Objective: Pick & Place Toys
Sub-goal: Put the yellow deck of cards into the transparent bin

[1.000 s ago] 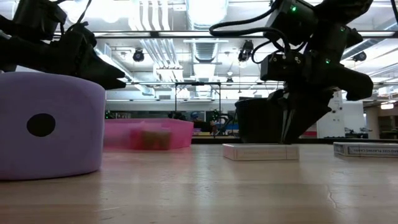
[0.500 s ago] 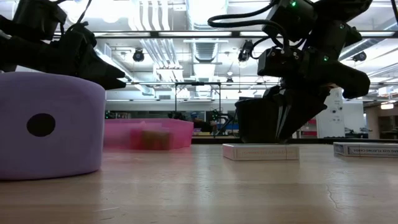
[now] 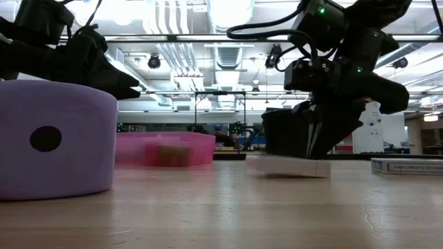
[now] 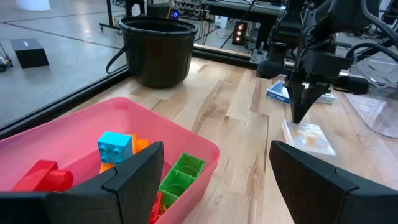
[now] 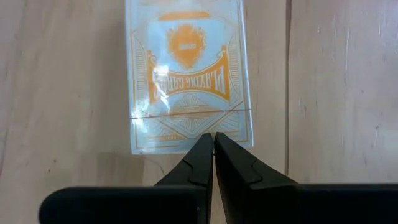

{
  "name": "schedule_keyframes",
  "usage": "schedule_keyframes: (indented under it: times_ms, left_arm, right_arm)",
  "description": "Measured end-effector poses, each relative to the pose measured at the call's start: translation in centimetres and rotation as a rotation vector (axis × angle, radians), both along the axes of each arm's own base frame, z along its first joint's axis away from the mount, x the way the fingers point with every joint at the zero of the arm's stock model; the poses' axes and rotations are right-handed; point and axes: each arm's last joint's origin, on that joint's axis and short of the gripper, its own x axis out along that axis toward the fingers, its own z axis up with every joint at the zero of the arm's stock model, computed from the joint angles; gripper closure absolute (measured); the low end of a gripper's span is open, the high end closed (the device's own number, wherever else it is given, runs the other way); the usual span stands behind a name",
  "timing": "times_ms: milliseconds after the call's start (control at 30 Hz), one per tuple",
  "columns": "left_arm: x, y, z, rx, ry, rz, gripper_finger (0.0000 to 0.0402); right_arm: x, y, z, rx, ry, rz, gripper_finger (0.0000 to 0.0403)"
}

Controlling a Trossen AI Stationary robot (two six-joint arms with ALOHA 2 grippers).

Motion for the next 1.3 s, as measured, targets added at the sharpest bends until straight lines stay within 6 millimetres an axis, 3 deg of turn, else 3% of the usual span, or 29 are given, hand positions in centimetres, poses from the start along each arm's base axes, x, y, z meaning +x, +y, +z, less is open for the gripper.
schedule_keyframes:
  times_ms: [800,967,1300]
  left_arm:
    - [0.0,0.0,0.0,0.000,0.001,0.000,0.0107]
    - [0.0,0.0,0.0,0.000,0.002,0.000,0.0107]
    - [0.0,0.0,0.0,0.000,0.002,0.000,0.0107]
  right_arm:
    - [-0.5,-0.1,-0.2,-0.019,0.036,-0.015,0.0385]
    - [-0.4,0.1,0.5,-0.109,-0.030,-0.024,0.0385]
    - [0.4,0.8,0.9,-0.036,-0.108,0.043,0.0385]
